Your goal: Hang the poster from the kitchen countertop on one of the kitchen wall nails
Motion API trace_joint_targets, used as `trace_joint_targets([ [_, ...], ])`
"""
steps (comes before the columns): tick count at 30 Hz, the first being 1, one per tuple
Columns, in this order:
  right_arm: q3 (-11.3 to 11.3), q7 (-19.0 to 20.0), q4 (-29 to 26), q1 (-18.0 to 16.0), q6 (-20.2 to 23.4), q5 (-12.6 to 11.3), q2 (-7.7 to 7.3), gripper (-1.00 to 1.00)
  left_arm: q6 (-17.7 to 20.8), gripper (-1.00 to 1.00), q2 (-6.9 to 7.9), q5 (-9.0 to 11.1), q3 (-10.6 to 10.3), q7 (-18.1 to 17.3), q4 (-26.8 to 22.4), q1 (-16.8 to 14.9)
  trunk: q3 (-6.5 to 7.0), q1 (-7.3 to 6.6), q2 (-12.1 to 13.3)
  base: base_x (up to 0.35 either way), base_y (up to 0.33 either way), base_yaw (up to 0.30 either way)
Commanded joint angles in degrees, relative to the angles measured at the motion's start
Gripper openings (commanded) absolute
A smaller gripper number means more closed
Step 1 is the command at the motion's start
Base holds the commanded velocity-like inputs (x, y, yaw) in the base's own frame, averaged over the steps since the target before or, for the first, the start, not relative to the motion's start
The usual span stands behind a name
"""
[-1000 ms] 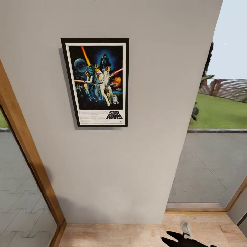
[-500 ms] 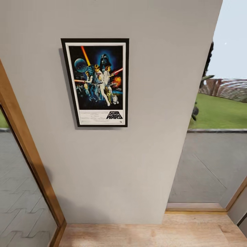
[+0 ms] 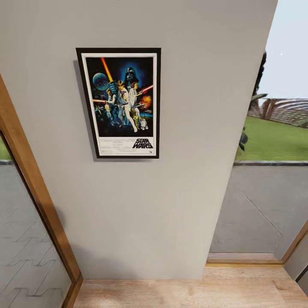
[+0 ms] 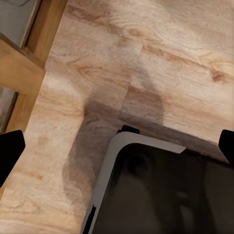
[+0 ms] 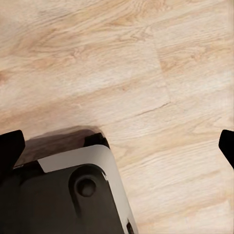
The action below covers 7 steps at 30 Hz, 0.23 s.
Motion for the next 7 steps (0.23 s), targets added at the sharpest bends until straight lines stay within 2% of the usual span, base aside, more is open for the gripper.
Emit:
trace_joint_targets([
  [1,0.5,0.3,0.3,-0.1,-0.4,-0.6,0.04,1.00,0.0,1.00,-0.01,0.0,0.5,-0.4,0.0,0.0,-0.08,0.03,-0.1,0.000,0.000,0.000],
  [7,0.5,0.2,0.3,-0.1,-0.4,-0.6,0.09,1.00,0.0,1.00,0.05,0.0,0.5,-0.3,0.1,0.0,-0.08,0.03,-0.1,0.000,0.000,0.000],
])
